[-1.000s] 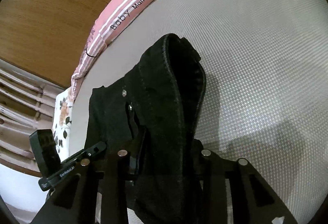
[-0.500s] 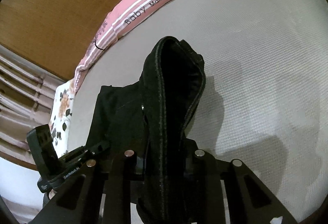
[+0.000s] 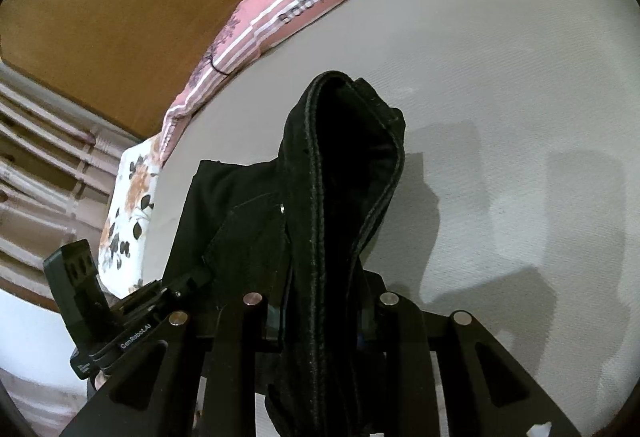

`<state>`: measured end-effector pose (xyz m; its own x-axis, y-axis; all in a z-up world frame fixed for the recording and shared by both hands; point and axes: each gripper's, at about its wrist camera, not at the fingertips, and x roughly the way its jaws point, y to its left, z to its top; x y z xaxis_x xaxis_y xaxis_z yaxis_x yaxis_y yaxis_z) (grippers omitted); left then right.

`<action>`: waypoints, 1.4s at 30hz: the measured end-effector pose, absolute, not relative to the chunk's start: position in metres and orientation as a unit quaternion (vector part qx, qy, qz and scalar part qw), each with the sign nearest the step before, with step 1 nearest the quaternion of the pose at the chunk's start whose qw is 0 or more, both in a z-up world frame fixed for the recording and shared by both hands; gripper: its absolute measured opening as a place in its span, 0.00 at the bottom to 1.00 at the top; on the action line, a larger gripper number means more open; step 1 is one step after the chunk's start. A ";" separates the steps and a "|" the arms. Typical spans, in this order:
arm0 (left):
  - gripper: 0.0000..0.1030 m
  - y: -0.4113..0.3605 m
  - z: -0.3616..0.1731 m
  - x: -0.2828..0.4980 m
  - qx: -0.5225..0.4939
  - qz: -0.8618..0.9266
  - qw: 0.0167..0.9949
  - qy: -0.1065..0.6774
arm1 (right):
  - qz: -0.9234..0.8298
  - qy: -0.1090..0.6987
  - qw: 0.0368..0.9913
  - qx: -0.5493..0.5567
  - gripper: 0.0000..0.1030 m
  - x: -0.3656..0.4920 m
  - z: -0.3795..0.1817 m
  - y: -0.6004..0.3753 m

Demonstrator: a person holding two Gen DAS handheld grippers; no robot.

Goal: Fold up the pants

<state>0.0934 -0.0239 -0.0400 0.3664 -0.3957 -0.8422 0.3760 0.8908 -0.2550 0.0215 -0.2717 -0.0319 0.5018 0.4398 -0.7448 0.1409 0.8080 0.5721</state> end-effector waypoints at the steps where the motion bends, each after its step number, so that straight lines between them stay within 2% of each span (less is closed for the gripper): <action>1: 0.14 -0.019 -0.039 0.094 -0.012 -0.230 0.828 0.511 | 0.095 0.491 0.814 0.295 0.21 0.024 -0.031 -0.268; 14: 0.14 0.026 -0.031 0.134 -0.030 -0.196 0.845 0.497 | 0.128 0.495 0.812 0.281 0.21 0.084 -0.023 -0.227; 30: 0.14 0.053 -0.036 0.244 -0.036 -0.169 0.857 0.485 | 0.142 0.501 0.809 0.273 0.20 0.202 -0.023 -0.201; 42: 0.15 0.070 -0.074 0.302 -0.022 -0.152 0.852 0.500 | 0.134 0.510 0.810 0.256 0.20 0.265 -0.048 -0.189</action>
